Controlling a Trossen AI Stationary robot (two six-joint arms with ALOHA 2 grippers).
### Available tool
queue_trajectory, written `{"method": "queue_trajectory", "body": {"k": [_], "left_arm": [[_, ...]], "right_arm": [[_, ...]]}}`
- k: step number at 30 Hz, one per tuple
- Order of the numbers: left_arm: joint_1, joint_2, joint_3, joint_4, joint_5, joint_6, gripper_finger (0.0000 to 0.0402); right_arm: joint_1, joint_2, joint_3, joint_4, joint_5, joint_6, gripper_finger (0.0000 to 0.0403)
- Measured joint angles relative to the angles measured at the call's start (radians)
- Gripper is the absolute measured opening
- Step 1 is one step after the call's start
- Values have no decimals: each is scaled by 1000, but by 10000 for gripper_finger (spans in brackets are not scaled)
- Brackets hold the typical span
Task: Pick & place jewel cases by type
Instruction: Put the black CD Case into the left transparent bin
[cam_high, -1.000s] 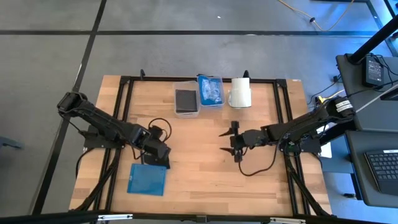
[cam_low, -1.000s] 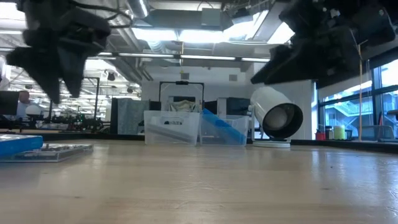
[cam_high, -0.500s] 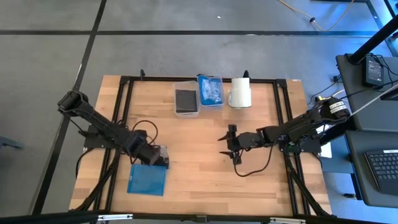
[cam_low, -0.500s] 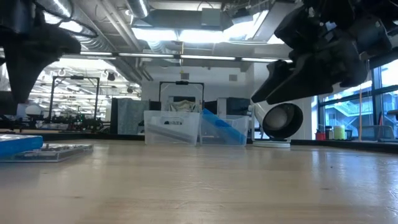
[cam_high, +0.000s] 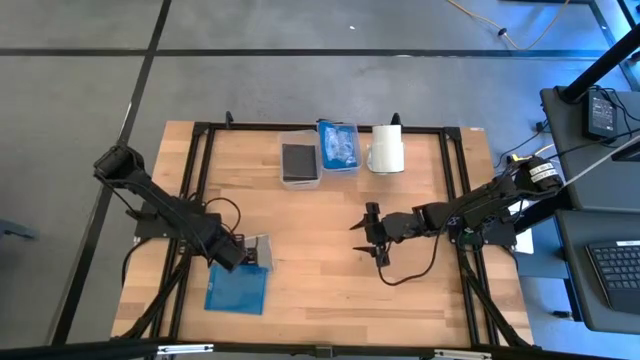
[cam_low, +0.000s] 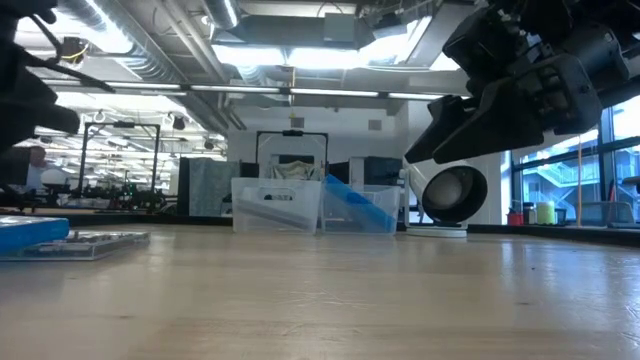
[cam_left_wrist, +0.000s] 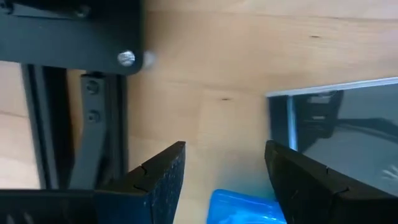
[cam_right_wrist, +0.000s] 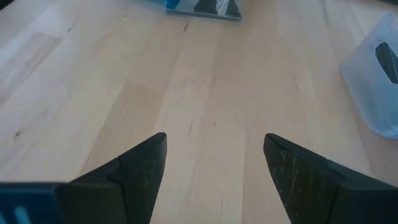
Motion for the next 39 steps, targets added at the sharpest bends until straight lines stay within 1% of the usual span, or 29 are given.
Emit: {"method": "queue_trajectory", "body": {"k": [5,8,11,14,21,25,29,33,39], "left_arm": [[-14,0,-25,63,-14,-14,215],[-14,0,-61,115,-16,-14,217],[-14,0,-83,160,-47,-14,218],[-13,0,-99,176,-71,-14,215],[-11,-2,-113,195,-71,-21,217],[7,-2,-114,209,-104,-18,214],[34,-1,-115,221,-134,17,216],[71,0,-117,233,-185,55,216],[142,22,-117,307,-253,172,216]], "right_arm": [[0,0,0,1,1,-1,273],[0,0,0,1,1,-1,273],[0,0,0,1,1,-1,273],[0,0,0,1,1,-1,273],[0,0,0,1,2,-2,273],[0,0,1,1,2,-5,273],[0,0,1,1,2,-5,273],[0,0,1,1,2,-7,273],[0,0,1,2,2,-10,273]]}}
